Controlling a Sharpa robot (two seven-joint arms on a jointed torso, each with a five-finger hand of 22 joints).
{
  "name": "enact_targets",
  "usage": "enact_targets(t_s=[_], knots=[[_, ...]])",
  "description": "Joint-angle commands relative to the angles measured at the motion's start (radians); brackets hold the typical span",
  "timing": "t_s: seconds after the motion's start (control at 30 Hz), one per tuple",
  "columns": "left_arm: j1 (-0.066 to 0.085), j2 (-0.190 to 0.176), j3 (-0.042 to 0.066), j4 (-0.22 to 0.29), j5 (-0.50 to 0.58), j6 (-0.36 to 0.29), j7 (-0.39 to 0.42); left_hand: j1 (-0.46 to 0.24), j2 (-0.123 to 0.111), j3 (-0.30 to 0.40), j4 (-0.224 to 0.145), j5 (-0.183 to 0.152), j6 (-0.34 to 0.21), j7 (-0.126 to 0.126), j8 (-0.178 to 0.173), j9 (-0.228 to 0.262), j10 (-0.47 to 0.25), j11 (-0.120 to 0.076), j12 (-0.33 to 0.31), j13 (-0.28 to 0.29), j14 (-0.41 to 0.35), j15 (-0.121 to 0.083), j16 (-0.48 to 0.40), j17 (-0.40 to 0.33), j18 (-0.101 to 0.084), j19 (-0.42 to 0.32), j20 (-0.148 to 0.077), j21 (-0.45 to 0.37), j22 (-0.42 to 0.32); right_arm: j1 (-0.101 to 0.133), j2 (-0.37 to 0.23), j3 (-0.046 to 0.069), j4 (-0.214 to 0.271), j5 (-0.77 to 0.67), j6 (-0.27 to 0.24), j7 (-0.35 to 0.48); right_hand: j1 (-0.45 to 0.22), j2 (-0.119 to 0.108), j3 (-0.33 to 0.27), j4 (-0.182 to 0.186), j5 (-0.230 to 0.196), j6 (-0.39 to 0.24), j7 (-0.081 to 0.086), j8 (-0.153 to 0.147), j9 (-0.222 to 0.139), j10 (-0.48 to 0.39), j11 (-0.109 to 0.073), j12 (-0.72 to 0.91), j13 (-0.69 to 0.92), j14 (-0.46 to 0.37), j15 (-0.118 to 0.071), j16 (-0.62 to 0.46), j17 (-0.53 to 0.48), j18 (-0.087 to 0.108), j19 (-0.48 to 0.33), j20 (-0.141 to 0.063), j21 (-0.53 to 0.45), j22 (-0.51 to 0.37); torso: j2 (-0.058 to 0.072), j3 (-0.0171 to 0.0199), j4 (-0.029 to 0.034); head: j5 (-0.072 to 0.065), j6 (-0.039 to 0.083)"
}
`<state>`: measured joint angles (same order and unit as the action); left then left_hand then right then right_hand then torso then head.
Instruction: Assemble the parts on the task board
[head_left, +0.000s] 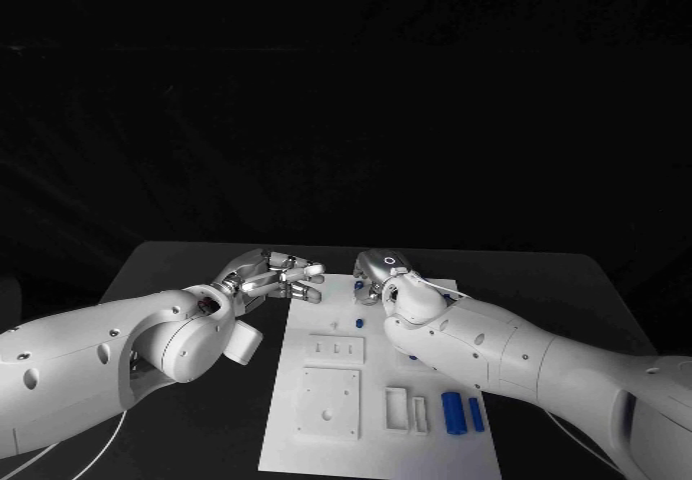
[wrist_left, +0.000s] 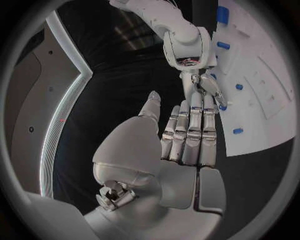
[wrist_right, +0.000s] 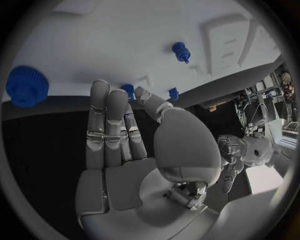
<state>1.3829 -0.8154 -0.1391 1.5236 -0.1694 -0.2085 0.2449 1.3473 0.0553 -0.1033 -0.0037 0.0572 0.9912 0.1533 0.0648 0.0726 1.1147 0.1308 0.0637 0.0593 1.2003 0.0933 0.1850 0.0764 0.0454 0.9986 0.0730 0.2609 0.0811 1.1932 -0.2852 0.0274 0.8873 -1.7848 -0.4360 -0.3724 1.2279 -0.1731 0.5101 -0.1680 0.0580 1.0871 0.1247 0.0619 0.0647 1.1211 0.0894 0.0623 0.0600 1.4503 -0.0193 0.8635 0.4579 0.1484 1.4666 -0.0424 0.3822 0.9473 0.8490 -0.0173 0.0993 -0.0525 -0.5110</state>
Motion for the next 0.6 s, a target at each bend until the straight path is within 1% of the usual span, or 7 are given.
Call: enact_targets(t_s=[0.03,0.1,0.17,0.2,0.33,0.47,0.6], knots=[[0.002,0.004,0.001,0.0,-0.002,-0.007,0.012,-0.008,-0.002,0.003,-0.002,-0.002,-0.009,0.001,-0.002,0.0,-0.011,0.001,-0.003,0.002,-0.004,0.003,-0.003,-0.001,-0.002,0.002,0.007,-0.004,-0.001,0.0,0.001,0.0,-0.001,0.043,-0.005,0.035,0.02,0.0,-0.071,0.019,-0.002,-0.017,0.0,0.0,-0.002,-0.029,0.005,-0.003,-0.001,-0.001,0.007,-0.006,-0.005,0.01,0.029,0.009,-0.015,-0.014,0.0,0.0,0.0009,-0.005,-0.002],[0.002,0.005,0.001,0.0,-0.002,-0.011,0.015,-0.007,-0.003,0.004,-0.003,-0.002,-0.013,0.003,-0.002,0.0,-0.019,0.003,-0.002,0.002,-0.003,0.003,-0.003,0.0,-0.002,0.002,0.007,-0.004,-0.001,0.0,-0.001,0.0,0.001,0.051,-0.014,0.039,0.032,-0.006,-0.114,0.036,0.0,-0.033,-0.003,0.0,-0.002,-0.06,0.011,-0.003,-0.001,-0.001,0.011,-0.004,-0.007,0.013,0.032,0.012,-0.02,-0.02,0.0,-0.0001,0.0014,-0.005,-0.002],[0.002,0.005,0.001,-0.001,-0.001,-0.015,0.017,-0.007,-0.003,0.004,-0.003,-0.001,-0.015,0.003,-0.002,0.0,-0.021,0.003,-0.002,0.002,-0.003,0.003,-0.003,0.0,-0.002,0.002,0.007,-0.004,-0.001,0.0,-0.005,0.0,0.007,0.056,-0.027,0.044,0.053,-0.01,-0.155,0.069,0.001,-0.04,-0.007,0.0,-0.002,-0.067,0.014,-0.003,-0.001,-0.001,0.013,-0.001,-0.008,0.018,0.035,0.015,-0.024,-0.028,-0.001,-0.0002,0.0015,-0.006,-0.001],[0.002,0.004,0.001,-0.001,-0.001,-0.016,0.018,-0.007,-0.003,0.004,-0.004,-0.001,-0.016,0.003,-0.002,0.0,-0.023,0.004,-0.002,0.002,-0.003,0.003,-0.003,0.0,-0.001,0.003,0.007,-0.004,-0.001,0.0,-0.01,0.0,0.013,0.059,-0.034,0.047,0.058,-0.014,-0.162,0.079,0.001,-0.043,-0.009,0.001,-0.002,-0.069,0.015,-0.004,-0.001,-0.001,0.013,0.0,-0.009,0.018,0.036,0.016,-0.024,-0.031,-0.001,-0.0001,0.0013,-0.005,-0.001],[0.002,0.001,0.001,-0.003,-0.001,-0.017,0.02,-0.007,-0.003,0.004,-0.004,-0.001,-0.016,0.003,-0.002,0.0,-0.023,0.004,-0.002,0.002,-0.003,0.003,-0.003,0.0,-0.001,0.003,0.007,-0.004,-0.001,0.002,-0.043,0.002,0.058,0.073,-0.058,0.054,0.059,-0.016,-0.166,0.087,0.001,-0.041,-0.009,0.0,-0.002,-0.055,0.011,-0.004,-0.001,-0.002,0.011,0.001,-0.011,0.017,0.036,0.015,-0.021,-0.035,-0.001,0.001,-0.0006,-0.002,0.0],[0.002,-0.005,0.001,-0.006,0.0,-0.017,0.022,-0.007,-0.003,0.004,-0.004,-0.001,-0.016,0.003,-0.002,0.0,-0.023,0.004,-0.002,0.002,-0.003,0.003,-0.003,0.0,-0.001,0.003,0.007,-0.004,-0.001,0.005,-0.1,0.022,0.132,0.099,-0.077,0.064,0.052,-0.004,-0.146,0.072,0.002,-0.027,-0.005,0.0,-0.002,0.006,-0.003,-0.006,-0.001,-0.001,0.002,0.002,-0.011,0.01,0.036,0.007,-0.017,-0.038,-0.002,0.0016,-0.0054,0.0,0.006],[0.002,-0.012,0.001,-0.008,0.0,-0.016,0.025,-0.007,-0.005,0.006,-0.005,-0.002,-0.015,0.003,-0.001,0.001,-0.022,0.003,-0.002,0.002,-0.003,0.003,-0.003,0.0,-0.001,0.002,0.008,-0.004,-0.001,0.007,-0.168,0.05,0.21,0.128,-0.077,0.076,0.029,0.001,-0.075,0.047,0.006,-0.009,-0.009,0.001,-0.001,0.113,-0.027,-0.006,0.002,-0.001,-0.014,0.003,-0.007,-0.002,0.035,-0.008,-0.01,-0.034,-0.005,0.0047,-0.0161,0.007,0.011]])
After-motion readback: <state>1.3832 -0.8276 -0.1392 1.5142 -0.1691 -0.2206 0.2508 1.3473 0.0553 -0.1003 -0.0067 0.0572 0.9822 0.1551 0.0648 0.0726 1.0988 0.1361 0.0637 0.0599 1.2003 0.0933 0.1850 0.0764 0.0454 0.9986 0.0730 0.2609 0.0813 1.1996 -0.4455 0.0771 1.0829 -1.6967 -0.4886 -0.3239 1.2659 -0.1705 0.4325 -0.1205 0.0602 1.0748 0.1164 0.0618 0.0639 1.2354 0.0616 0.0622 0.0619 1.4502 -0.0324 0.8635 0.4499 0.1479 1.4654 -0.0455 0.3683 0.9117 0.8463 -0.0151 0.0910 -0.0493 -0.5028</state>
